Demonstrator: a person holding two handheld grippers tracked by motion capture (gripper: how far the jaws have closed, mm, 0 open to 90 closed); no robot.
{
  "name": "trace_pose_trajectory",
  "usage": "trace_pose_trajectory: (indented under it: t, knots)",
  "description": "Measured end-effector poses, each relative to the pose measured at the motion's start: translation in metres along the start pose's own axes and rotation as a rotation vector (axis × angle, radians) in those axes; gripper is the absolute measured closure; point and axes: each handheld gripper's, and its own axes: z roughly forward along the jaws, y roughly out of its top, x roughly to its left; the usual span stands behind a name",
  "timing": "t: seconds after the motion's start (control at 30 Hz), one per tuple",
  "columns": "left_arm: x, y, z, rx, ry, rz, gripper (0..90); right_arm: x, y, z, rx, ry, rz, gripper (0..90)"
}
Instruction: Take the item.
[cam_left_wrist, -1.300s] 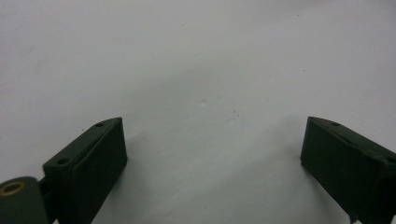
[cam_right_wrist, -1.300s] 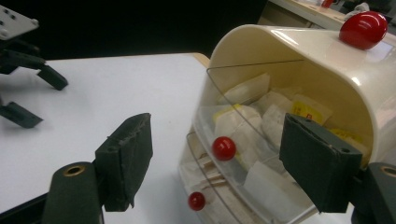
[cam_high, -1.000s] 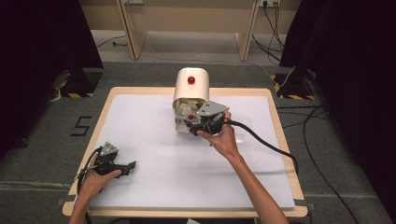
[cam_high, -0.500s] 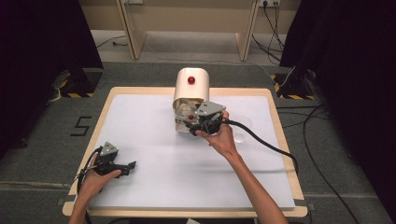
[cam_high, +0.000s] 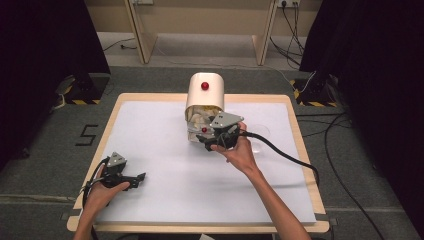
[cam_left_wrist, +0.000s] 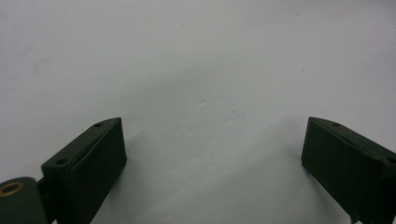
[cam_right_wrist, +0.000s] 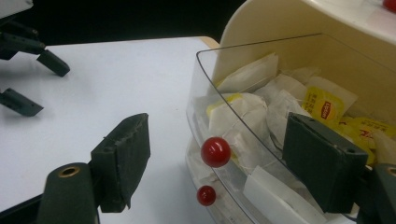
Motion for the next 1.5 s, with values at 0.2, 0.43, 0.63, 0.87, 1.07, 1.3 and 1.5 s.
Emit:
trace_pose_trajectory:
  t: [0.2, 0.43, 0.63, 0.87, 1.07, 1.3, 1.5]
  knots:
    - [0.0, 0.0, 0.0, 0.002, 0.0, 0.0, 5.7, 0.004, 0.0, -0.003, 0.0, 0.004, 0.001, 24.1]
    - [0.0, 0.0, 0.0, 0.002, 0.0, 0.001, 5.7, 0.011, -0.002, -0.006, 0.004, -0.007, -0.02, 24.2]
    - [0.0, 0.0, 0.0, 0.0, 0.002, 0.002, 5.7, 0.022, -0.005, -0.012, 0.014, -0.005, -0.056, 24.0]
    - [0.0, 0.0, 0.0, 0.003, 0.003, 0.004, 5.6, 0.027, -0.011, -0.019, -0.011, 0.03, -0.028, 24.1]
    - [0.0, 0.0, 0.0, 0.001, 0.003, 0.003, 5.7, 0.031, -0.013, -0.022, -0.014, 0.038, -0.024, 24.1]
    - [0.0, 0.0, 0.0, 0.001, 0.003, 0.003, 5.7, 0.035, -0.014, -0.025, -0.005, 0.05, -0.027, 24.2]
    - [0.0, 0.0, 0.0, 0.001, 0.002, 0.003, 5.7, 0.037, -0.014, -0.026, -0.002, 0.051, -0.032, 24.1]
